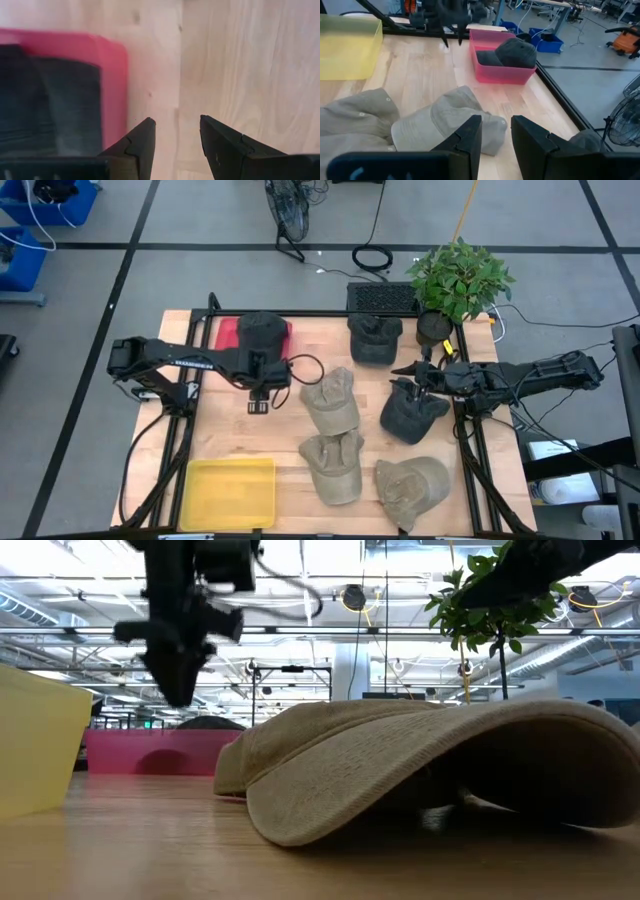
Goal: Pick & Place hat
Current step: Adjust the red bin
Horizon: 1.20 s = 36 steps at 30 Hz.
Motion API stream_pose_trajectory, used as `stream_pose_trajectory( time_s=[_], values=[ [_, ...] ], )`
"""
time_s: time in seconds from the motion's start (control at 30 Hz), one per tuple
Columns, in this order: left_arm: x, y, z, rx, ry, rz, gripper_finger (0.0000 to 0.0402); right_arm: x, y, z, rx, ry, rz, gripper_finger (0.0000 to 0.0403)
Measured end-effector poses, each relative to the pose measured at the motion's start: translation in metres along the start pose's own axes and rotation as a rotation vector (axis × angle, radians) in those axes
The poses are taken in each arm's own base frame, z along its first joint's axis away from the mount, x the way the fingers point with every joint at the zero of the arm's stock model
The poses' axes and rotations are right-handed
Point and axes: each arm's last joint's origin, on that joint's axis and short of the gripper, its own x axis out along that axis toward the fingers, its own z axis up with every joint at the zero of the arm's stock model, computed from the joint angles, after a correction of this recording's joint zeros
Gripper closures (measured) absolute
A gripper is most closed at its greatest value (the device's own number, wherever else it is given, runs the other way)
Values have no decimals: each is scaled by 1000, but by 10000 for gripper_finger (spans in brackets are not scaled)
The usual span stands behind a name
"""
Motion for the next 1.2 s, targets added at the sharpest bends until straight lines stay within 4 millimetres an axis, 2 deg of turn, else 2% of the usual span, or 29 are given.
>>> stream_pose_trajectory(
  time_s=[0.17, 0.37, 0.67, 0.9, 1.07, 1.2],
  values=[
    [36, 9, -18, 7, 42, -12, 243, 0, 0, 0, 9, -1, 0, 307],
    [58, 36, -31, -66, 49, 80, 243, 0, 0, 0, 1, -2, 0, 307],
    [66, 72, -45, -129, 91, 138, 243, 0, 0, 0, -2, -1, 0, 307],
    [68, 90, -49, -198, 60, 162, 243, 0, 0, 0, -2, -1, 1, 307],
    [68, 91, -48, -226, 41, 157, 243, 0, 0, 0, -3, 1, 1, 307],
    [67, 85, -49, -209, 74, 138, 243, 0, 0, -1, -7, 12, 1, 307]
  ],
)
